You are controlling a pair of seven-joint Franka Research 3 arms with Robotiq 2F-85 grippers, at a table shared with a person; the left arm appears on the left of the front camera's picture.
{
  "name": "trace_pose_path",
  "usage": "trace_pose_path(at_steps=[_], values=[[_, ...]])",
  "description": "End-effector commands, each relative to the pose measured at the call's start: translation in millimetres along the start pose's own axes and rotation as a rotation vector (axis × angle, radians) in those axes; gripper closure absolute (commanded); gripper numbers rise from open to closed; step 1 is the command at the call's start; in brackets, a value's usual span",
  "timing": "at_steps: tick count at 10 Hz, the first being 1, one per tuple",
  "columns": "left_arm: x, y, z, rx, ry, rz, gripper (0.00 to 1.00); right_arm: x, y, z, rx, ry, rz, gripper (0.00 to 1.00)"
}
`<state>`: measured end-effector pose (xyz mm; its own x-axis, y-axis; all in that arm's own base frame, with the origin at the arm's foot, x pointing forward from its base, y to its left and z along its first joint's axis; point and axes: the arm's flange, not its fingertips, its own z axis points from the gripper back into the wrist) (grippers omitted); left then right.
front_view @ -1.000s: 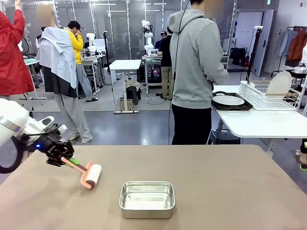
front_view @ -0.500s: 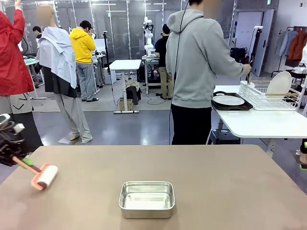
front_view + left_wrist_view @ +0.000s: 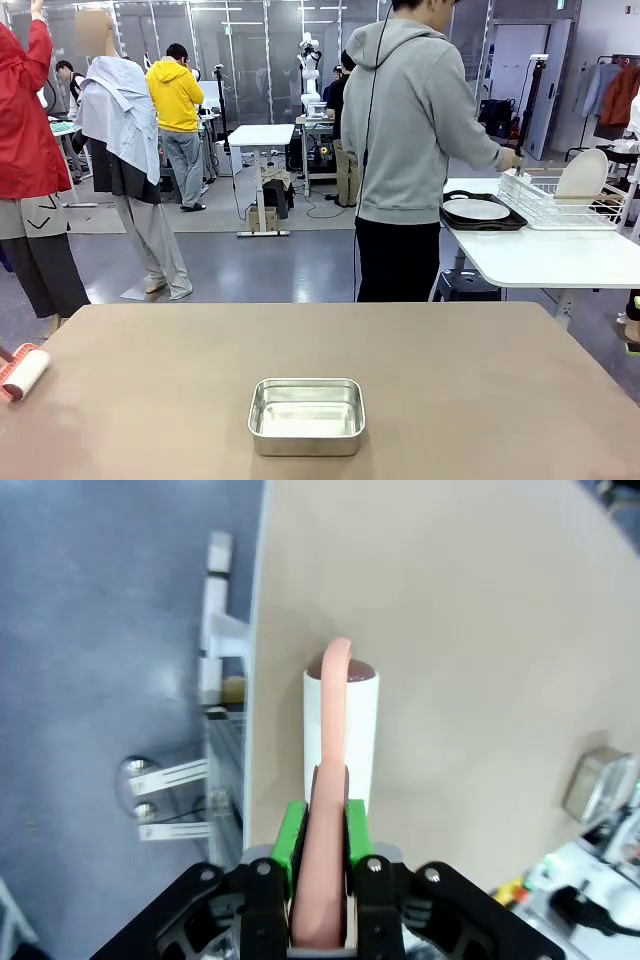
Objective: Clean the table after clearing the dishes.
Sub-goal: When the right (or left) Handle tray is removed, use the right hand (or left hand) to clean the right (or left) side of the table with the Lint Roller, then place the Lint Roller back on top of the Airtight Container.
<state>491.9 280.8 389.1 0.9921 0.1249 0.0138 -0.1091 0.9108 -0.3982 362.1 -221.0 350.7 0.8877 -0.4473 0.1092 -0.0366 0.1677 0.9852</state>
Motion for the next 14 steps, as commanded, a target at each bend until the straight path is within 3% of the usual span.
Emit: trace_pose_path(at_steps=[1,6,8,10,11,14], values=[[-24.2,-11.7,9.3,0.107,-0.005,-0.088,0.79,-2.9,3.9,0.2,-0.003,0.011,-0.009,0.05],[-103.5,-65.9,121.5,0.215,-0.127,-0.146,0.79,-2.9,3.9,0.2,-0.003,0.011,-0.009,0.05],[-127.1,-81.1,141.8,0.217,-0.17,-0.164,0.79,-2.9,3.9,0.2,-0.003,0.011,-0.009,0.05],[-134.4,-80.3,141.0,0.163,-0.231,-0.155,0.79,-2.9,3.9,0.2,-0.003,0.011,-0.009,0.05],[-127.2,-80.6,157.3,0.212,-0.186,-0.182,0.79,-2.9,3.9,0.2,-0.003,0.011,-0.009,0.05],[-127.2,-80.6,157.3,0.212,-0.186,-0.182,0.79,-2.9,3.9,0.2,-0.003,0.011,-0.009,0.05]])
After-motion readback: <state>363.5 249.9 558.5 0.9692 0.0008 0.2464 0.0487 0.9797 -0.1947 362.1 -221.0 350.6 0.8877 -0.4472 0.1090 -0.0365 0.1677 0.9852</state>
